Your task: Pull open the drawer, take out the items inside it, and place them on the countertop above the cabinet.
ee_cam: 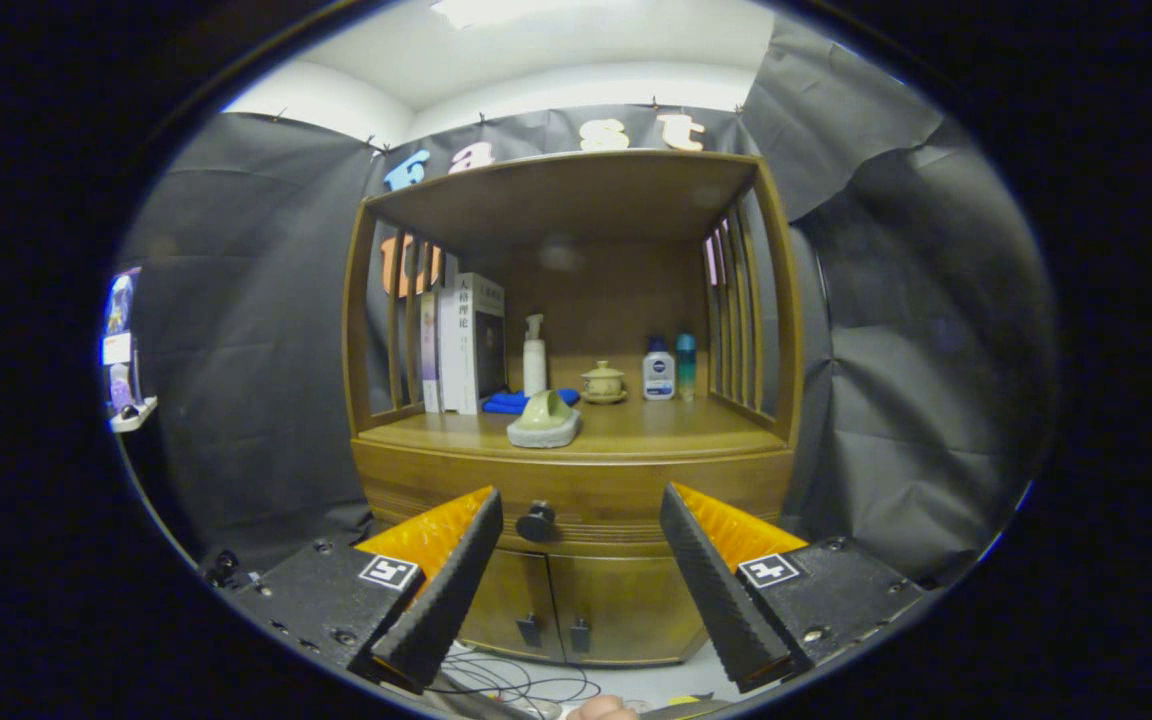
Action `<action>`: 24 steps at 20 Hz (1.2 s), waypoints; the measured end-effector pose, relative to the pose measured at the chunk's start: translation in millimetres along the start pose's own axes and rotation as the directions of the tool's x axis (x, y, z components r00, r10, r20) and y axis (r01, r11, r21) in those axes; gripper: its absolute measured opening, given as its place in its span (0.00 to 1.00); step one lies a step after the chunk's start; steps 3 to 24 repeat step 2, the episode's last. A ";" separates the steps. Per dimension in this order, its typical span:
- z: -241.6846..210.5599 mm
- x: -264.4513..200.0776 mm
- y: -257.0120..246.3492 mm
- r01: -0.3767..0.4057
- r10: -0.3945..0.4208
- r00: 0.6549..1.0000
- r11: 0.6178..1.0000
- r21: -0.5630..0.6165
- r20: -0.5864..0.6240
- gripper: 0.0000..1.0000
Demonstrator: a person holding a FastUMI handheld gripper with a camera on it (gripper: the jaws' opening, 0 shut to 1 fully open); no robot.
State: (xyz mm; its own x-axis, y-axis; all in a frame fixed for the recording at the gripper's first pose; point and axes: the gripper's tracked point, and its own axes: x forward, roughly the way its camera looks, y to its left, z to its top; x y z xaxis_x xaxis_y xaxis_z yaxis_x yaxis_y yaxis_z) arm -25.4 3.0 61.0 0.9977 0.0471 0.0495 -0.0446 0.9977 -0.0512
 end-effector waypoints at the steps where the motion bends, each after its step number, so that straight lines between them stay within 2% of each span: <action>1: -1.8 -1.2 -1.0 -0.002 0.002 1.000 1.000 0.009 0.001 1.00; 24: -4.0 -0.8 0.4 -0.008 0.008 1.000 1.000 0.012 -0.009 1.00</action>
